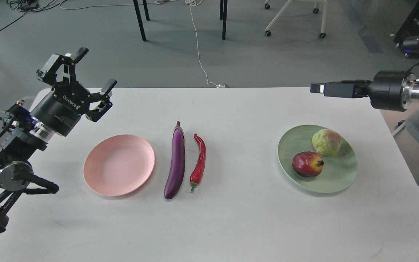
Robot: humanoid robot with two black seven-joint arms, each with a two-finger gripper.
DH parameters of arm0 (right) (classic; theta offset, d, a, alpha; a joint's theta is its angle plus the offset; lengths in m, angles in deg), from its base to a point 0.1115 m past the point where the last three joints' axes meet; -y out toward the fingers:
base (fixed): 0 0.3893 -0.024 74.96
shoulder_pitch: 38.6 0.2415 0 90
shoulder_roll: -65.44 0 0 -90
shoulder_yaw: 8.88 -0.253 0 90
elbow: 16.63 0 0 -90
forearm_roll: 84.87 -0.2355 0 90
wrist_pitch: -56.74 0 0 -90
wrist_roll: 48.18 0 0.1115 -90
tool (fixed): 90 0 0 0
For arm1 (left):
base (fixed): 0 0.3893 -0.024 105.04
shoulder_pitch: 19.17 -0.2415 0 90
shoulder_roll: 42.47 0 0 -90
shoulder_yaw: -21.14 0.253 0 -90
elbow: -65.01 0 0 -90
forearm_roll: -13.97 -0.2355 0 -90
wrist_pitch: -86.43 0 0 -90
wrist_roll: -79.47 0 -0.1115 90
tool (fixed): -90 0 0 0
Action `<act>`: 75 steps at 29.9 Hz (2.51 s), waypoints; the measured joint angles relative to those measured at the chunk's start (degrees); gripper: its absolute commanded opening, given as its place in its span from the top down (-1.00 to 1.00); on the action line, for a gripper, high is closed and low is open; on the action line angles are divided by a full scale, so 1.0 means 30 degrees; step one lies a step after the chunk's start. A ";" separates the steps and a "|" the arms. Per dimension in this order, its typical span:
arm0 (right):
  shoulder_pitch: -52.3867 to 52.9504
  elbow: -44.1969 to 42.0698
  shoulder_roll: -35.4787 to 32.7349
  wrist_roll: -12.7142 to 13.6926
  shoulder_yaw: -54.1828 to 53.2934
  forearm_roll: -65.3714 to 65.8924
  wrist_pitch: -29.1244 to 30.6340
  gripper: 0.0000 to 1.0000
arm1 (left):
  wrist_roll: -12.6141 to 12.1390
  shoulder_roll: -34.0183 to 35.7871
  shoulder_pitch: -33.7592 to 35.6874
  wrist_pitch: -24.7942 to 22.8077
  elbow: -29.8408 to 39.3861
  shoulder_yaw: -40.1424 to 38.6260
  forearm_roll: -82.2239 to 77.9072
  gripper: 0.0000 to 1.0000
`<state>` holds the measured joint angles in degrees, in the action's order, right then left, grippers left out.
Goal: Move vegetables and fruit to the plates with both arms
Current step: 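Withdraw the right gripper and raise the left gripper toward the eggplant, then lower the left gripper over the purple eggplant and grasp it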
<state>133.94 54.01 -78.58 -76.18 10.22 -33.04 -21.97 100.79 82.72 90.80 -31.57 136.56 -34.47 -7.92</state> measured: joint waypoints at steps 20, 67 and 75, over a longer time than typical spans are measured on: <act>-0.8046 -0.0165 0.1662 0.0001 -0.6777 -2.2948 0.0135 -0.94 | -0.0120 -0.1773 -0.0034 0.0000 0.0412 -0.0706 -0.0036 -0.99; -1.4505 -0.6644 0.4805 -0.0003 -1.1281 -2.6451 0.5572 -0.97 | -0.5266 -0.3529 0.7918 -0.0002 -0.1719 0.8597 -2.8593 -0.97; -1.4841 -0.6512 0.4188 -0.0003 -1.1278 -2.6422 0.5572 -0.97 | -0.7152 -0.3801 0.7857 -0.0001 -0.2444 0.9148 -2.6173 -0.97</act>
<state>89.42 34.47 -66.01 -76.19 -23.62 -112.31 -5.25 79.33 71.32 114.37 -31.57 129.23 -7.03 -86.44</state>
